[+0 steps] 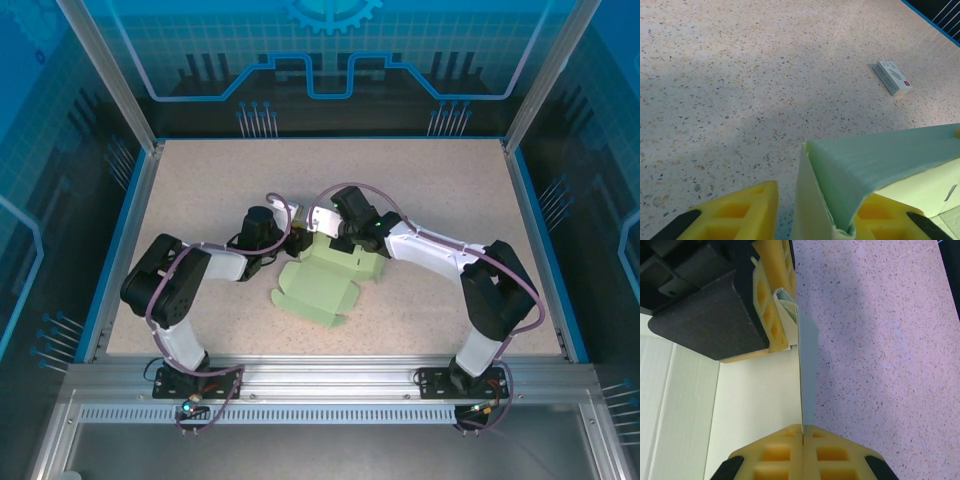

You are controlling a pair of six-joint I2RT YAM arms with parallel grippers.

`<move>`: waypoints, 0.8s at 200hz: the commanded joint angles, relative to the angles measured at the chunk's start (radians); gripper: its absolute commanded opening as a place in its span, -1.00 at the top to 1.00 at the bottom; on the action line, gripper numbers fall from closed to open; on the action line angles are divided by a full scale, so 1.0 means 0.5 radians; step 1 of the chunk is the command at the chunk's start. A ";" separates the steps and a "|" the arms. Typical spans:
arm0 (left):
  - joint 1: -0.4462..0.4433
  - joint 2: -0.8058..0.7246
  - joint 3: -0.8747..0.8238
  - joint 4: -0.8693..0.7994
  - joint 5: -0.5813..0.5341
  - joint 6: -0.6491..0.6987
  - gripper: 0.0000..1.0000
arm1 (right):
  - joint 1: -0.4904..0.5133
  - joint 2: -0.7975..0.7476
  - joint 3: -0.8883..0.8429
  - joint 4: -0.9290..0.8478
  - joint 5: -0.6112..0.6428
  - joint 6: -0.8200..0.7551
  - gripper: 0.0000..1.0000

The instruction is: Fold the paper box

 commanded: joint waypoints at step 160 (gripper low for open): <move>-0.051 0.037 -0.008 0.075 -0.603 -0.026 0.55 | 0.076 -0.069 -0.046 -0.058 -0.060 0.042 1.00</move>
